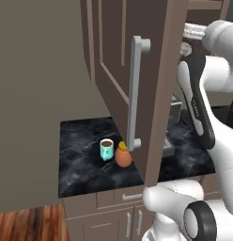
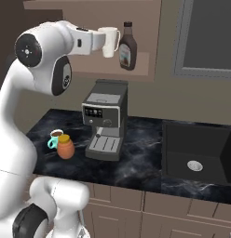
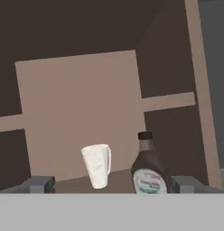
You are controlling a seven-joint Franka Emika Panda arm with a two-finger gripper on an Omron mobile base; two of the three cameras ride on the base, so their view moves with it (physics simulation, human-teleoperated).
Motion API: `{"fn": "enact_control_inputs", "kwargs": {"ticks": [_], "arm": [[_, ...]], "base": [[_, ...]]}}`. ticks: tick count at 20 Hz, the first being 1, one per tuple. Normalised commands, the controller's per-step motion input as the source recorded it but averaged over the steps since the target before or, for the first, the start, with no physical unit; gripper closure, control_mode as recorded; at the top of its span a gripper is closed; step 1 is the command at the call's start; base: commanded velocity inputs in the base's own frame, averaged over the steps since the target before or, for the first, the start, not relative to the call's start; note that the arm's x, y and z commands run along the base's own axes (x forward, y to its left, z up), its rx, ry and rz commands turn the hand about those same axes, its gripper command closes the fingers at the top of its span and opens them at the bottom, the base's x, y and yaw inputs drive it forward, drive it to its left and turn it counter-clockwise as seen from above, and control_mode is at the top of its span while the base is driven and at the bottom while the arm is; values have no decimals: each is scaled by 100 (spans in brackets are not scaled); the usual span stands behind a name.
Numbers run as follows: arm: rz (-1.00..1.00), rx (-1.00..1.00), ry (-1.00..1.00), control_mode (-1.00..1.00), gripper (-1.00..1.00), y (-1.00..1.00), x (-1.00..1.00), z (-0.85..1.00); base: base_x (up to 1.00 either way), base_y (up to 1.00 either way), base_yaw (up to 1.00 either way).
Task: Pick the syrup bottle and honey bottle from the cabinet and place them next to the mug.
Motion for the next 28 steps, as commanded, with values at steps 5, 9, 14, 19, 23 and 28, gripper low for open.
{"fn": "enact_control_inputs", "kwargs": {"ticks": [5, 9, 14, 19, 23, 28], "arm": [[-5, 0, 33, -100, -100, -13, -11, 2], [-4, 0, 34, -100, -100, -8, -1, 0], [-6, 0, 29, -100, -100, -10, 0, -9], [-5, -1, 20, -100, -100, -14, 6, -47], [-2, -5, 0, -100, -100, -8, 20, -37], [0, -7, -5, -100, -100, 0, 38, 0]], "base": [[0, 0, 0], [0, 0, 0], [0, 0, 0], [0, 0, 0], [0, 0, 0], [0, 0, 0]]}}
